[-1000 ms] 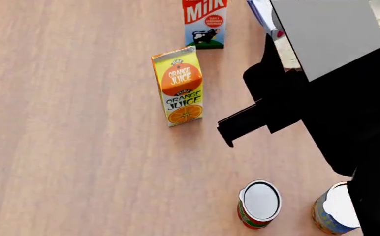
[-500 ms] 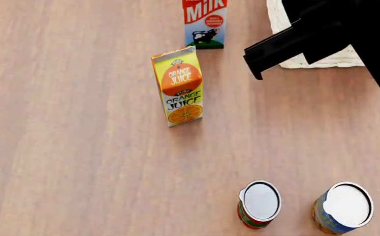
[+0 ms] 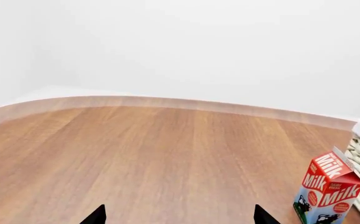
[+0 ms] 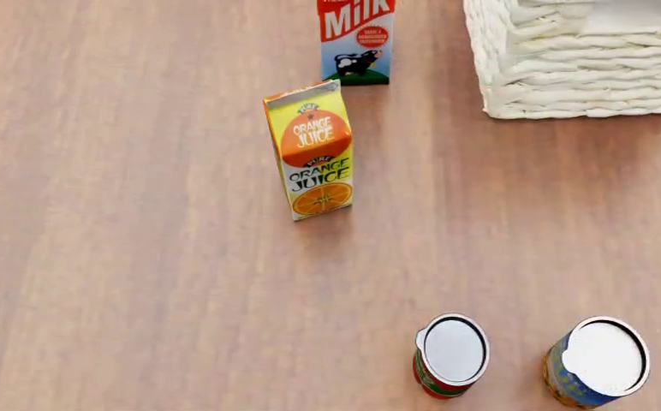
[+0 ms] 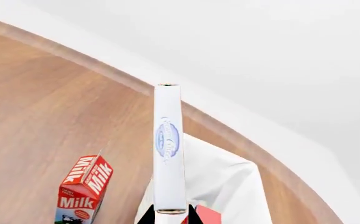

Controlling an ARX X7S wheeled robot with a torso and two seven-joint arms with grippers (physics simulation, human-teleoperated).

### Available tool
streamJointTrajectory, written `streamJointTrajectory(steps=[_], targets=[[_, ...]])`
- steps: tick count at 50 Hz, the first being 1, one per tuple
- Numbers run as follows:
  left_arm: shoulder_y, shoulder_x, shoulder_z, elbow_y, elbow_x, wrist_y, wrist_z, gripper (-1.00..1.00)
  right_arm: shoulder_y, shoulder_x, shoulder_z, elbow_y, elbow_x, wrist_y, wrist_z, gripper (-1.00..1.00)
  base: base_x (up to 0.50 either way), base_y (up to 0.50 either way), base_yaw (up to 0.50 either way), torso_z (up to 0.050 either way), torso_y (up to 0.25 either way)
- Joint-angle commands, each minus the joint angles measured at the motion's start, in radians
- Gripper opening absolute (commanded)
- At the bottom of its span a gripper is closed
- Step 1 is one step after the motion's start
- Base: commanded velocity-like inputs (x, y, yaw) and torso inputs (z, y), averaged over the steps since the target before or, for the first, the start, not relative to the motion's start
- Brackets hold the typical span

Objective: Pick up the cream cheese box and the butter, and put them in the basket.

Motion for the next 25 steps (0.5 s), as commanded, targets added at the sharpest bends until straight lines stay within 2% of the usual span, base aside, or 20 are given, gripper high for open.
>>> streamJointTrajectory(steps=[1, 15, 25], targets=[[-0.001, -0.003, 0.003, 0.001, -0.003, 0.003, -0.005, 1.0, 0.101, -0.027, -0.03, 0.1, -0.122, -0.006, -0.073, -1.0, 0.0, 0.0, 0.0, 0.0, 0.0], [-0.002, -0.006, 0.008, 0.002, -0.004, 0.005, -0.007, 1.0, 0.173, -0.053, -0.094, 0.242, -0.234, -0.034, -0.163, -1.0, 0.0, 0.0, 0.0, 0.001, 0.001], [0.002, -0.009, 0.003, 0.004, -0.005, 0.008, -0.006, 1.0, 0.161, -0.059, -0.127, 0.347, -0.305, -0.083, -0.196, -1.0, 0.0, 0.0, 0.0, 0.0, 0.0]])
